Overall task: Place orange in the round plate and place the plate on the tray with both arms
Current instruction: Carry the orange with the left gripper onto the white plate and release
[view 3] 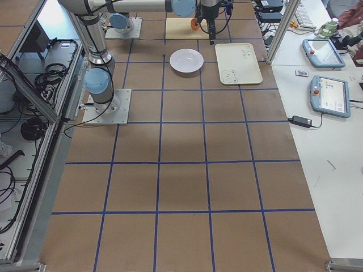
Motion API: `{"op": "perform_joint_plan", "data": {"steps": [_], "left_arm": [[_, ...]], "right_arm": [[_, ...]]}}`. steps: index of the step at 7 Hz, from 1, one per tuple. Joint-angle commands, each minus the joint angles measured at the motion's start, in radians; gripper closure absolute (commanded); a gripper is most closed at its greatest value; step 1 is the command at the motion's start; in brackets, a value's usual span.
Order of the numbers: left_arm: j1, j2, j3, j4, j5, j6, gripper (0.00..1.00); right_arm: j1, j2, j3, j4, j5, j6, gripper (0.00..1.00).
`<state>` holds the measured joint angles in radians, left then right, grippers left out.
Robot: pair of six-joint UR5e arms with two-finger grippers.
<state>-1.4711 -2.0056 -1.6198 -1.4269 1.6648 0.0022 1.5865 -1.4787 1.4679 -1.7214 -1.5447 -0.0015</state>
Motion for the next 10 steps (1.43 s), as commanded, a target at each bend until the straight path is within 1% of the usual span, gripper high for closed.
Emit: {"op": "perform_joint_plan", "data": {"steps": [1,3,4,5,6,7,8,9,10], "left_arm": [[-0.079,0.063,0.0,-0.023,-0.173,-0.162,1.0],[-0.237,0.093,0.001,-0.02,-0.331,-0.421,1.0],[-0.312,0.062,0.001,0.0,-0.403,-0.577,1.0],[-0.371,0.042,-0.006,0.104,-0.431,-0.707,1.0],[-0.399,0.025,-0.038,0.132,-0.432,-0.741,1.0],[-0.403,0.022,-0.089,0.141,-0.43,-0.728,1.0],[-0.403,0.019,-0.107,0.164,-0.428,-0.729,0.33],[-0.405,0.018,-0.104,0.196,-0.428,-0.72,0.0],[-0.397,0.033,-0.091,0.197,-0.422,-0.706,0.0]], "right_arm": [[0.0,-0.002,0.0,0.0,0.0,0.0,0.0],[-0.002,0.0,0.0,-0.001,0.0,0.0,0.0],[-0.002,0.0,0.0,-0.003,0.0,0.0,0.0],[-0.008,0.0,-0.001,-0.003,0.0,-0.002,0.0],[-0.019,-0.002,-0.001,-0.001,0.0,-0.006,0.0],[-0.017,-0.002,0.0,-0.003,0.002,-0.017,0.0],[-0.011,0.0,0.0,-0.007,0.003,-0.018,0.0],[-0.02,0.006,0.0,-0.013,0.0,-0.023,0.0],[-0.037,0.017,-0.018,-0.015,-0.009,-0.1,0.0]]}}
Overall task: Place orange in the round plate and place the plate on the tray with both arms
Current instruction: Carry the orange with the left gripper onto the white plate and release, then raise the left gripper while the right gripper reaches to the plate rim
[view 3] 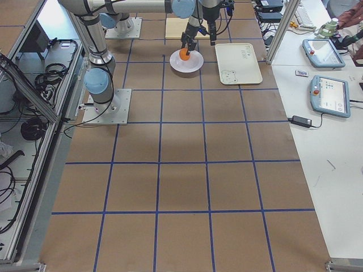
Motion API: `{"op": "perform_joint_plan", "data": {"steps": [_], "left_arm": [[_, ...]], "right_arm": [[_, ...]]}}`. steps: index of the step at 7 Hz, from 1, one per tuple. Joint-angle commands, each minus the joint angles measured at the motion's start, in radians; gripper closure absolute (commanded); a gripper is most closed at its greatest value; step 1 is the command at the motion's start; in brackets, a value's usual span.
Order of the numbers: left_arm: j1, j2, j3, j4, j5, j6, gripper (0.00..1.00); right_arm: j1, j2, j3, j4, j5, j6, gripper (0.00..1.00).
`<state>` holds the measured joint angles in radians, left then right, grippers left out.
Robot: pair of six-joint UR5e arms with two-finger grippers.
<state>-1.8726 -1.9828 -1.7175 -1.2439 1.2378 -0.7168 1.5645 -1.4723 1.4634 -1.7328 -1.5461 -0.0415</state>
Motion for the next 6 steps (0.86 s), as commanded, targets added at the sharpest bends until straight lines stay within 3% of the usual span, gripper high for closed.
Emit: {"op": "perform_joint_plan", "data": {"steps": [1,3,4,5,6], "left_arm": [[0.032,0.037,0.047,-0.006,0.07,0.043,0.0],[0.163,0.094,0.254,-0.288,0.174,0.269,0.0],[0.246,0.117,0.371,-0.436,0.216,0.434,0.0],[0.268,0.158,0.424,-0.489,0.238,0.466,0.0],[0.259,0.224,0.438,-0.477,0.291,0.47,0.0]], "right_arm": [[-0.035,0.03,-0.035,-0.004,-0.003,-0.079,0.0],[-0.051,0.046,-0.034,0.015,-0.005,-0.066,0.0],[-0.026,0.087,-0.023,0.13,0.035,-0.069,0.0],[0.014,0.136,-0.009,0.15,0.134,-0.067,0.0],[0.022,0.183,0.041,0.013,0.221,-0.063,0.0]]}}
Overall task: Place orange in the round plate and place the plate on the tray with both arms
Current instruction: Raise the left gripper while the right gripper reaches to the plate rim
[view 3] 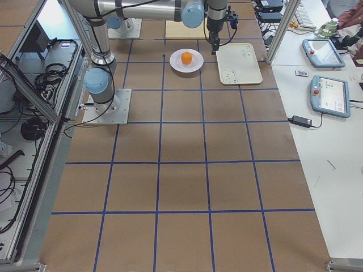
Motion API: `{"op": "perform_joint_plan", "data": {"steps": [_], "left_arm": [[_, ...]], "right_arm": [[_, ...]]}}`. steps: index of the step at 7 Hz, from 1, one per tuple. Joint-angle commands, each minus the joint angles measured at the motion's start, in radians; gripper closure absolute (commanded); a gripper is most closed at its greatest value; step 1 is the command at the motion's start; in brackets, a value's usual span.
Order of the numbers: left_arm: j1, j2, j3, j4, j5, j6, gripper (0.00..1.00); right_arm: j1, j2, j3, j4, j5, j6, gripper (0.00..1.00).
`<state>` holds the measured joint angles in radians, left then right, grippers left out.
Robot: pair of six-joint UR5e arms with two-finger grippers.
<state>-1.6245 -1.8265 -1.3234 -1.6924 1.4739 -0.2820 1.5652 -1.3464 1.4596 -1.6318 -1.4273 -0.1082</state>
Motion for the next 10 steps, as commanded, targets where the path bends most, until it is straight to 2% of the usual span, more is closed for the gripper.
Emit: {"op": "perform_joint_plan", "data": {"steps": [1,2,4,5,6,8,10], "left_arm": [[0.002,0.128,0.024,-0.029,0.055,0.044,0.0],[-0.001,0.165,-0.031,-0.029,0.062,0.082,0.0],[0.009,0.297,-0.202,0.009,0.06,0.086,0.0],[0.008,0.305,-0.271,0.198,0.062,0.089,0.0],[0.008,0.309,-0.302,0.258,0.065,0.093,0.0],[0.009,0.311,-0.3,0.252,0.083,0.093,0.0],[0.011,0.315,-0.3,0.25,0.091,0.092,0.0]], "right_arm": [[0.021,0.059,0.127,-0.146,0.154,0.027,0.01],[0.015,0.059,0.245,-0.286,0.238,0.06,0.0],[0.021,0.067,0.481,-0.641,0.335,0.154,0.0],[0.015,0.076,0.511,-0.684,0.362,0.147,0.0],[0.016,0.093,0.518,-0.685,0.364,0.157,0.0],[0.022,0.127,0.57,-0.765,0.361,0.14,0.0],[0.025,0.133,0.666,-0.888,0.361,0.156,0.0]]}}
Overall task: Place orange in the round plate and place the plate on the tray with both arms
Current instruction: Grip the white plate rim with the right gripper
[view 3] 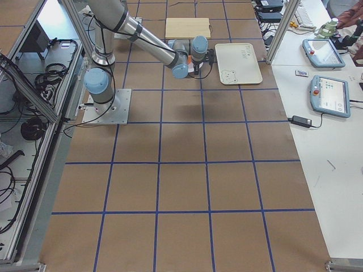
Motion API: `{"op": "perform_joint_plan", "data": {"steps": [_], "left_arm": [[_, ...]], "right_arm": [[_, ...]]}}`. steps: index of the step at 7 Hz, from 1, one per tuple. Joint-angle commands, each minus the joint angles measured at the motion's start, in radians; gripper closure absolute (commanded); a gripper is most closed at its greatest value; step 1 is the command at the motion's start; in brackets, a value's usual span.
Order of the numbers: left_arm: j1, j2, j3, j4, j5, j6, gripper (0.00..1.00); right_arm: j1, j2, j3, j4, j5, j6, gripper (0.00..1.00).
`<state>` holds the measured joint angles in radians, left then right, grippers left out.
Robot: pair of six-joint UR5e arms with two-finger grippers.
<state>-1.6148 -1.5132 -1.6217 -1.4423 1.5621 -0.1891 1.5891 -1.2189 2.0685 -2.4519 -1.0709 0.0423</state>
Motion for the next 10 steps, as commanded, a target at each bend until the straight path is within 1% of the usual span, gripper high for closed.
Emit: {"op": "perform_joint_plan", "data": {"steps": [1,2,3,4,5,6,7,8,9,10], "left_arm": [[0.001,0.007,-0.004,-0.009,0.003,0.0,0.0],[0.006,0.008,-0.003,-0.009,0.004,0.054,0.0],[0.007,0.01,0.002,-0.047,0.004,0.063,0.0],[0.009,0.011,0.005,-0.055,0.0,0.065,0.0],[0.009,0.013,0.005,-0.056,0.001,0.068,0.0],[0.009,0.015,0.003,-0.056,0.0,0.069,0.0],[0.009,0.016,-0.001,-0.056,0.0,0.068,0.0],[0.009,0.019,0.002,-0.064,0.003,0.068,0.0],[0.009,0.025,0.002,-0.091,0.004,0.066,0.0],[0.01,0.025,0.002,-0.092,0.003,0.066,0.0]], "right_arm": [[0.002,0.004,0.082,-0.1,0.008,0.017,0.11],[0.005,0.003,0.085,-0.104,0.003,0.053,0.34],[0.006,0.004,0.102,-0.102,0.006,0.056,0.35],[0.008,-0.001,0.117,-0.104,0.009,0.057,0.38],[0.021,-0.004,0.123,-0.104,0.008,0.082,0.57],[0.041,-0.008,0.122,-0.105,0.006,0.161,0.78],[0.06,-0.013,0.12,-0.152,0.003,0.259,0.84],[0.09,-0.019,0.12,-0.156,-0.001,0.337,0.93],[0.107,-0.025,0.117,-0.157,-0.007,0.341,0.98],[0.107,-0.054,0.114,-0.156,-0.007,0.356,0.99]]}}
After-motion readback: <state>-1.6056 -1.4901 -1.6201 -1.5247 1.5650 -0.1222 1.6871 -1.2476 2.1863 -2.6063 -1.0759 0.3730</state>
